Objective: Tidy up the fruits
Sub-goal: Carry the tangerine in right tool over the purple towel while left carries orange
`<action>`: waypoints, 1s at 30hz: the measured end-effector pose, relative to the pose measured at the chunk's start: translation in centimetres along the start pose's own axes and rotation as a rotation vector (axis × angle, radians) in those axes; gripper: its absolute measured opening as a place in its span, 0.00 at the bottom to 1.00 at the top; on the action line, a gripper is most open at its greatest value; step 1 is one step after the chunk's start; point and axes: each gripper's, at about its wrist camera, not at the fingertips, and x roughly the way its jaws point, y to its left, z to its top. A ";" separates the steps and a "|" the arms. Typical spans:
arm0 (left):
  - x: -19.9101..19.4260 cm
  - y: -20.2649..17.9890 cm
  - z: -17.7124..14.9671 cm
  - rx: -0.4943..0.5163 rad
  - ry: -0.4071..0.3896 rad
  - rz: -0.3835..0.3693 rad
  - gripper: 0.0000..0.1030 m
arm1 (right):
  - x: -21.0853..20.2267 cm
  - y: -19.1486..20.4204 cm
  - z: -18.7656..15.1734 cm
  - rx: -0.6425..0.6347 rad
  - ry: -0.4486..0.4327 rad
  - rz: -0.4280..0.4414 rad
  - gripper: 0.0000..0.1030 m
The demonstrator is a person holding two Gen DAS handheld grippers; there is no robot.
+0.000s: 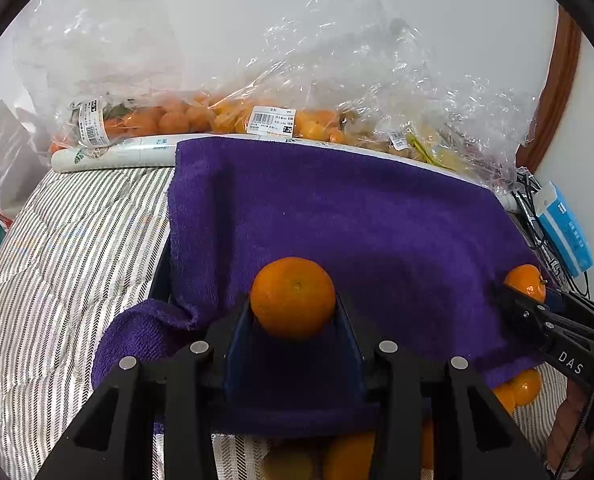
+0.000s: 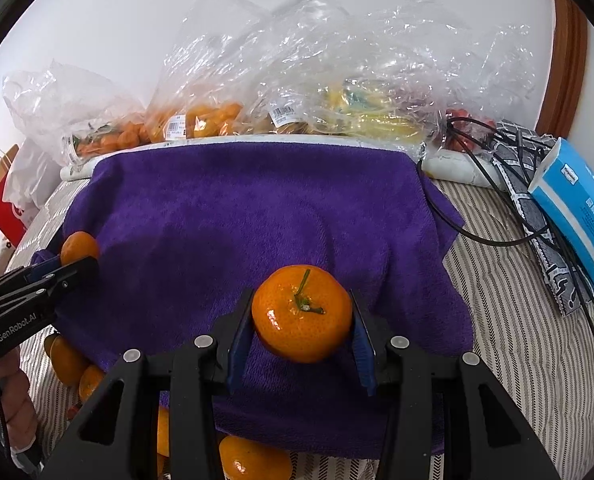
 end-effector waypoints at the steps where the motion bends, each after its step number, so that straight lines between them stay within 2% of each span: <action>1: 0.1 0.0 0.0 0.002 0.001 0.002 0.38 | 0.1 0.0 0.0 0.001 0.004 -0.001 0.43; 17: 0.1 -0.1 -0.2 0.012 0.005 0.011 0.38 | 0.9 0.5 -0.2 -0.032 0.040 -0.017 0.43; 30: 0.0 -0.1 -0.1 -0.001 0.001 -0.003 0.38 | 0.5 0.7 -0.3 -0.035 0.020 -0.018 0.43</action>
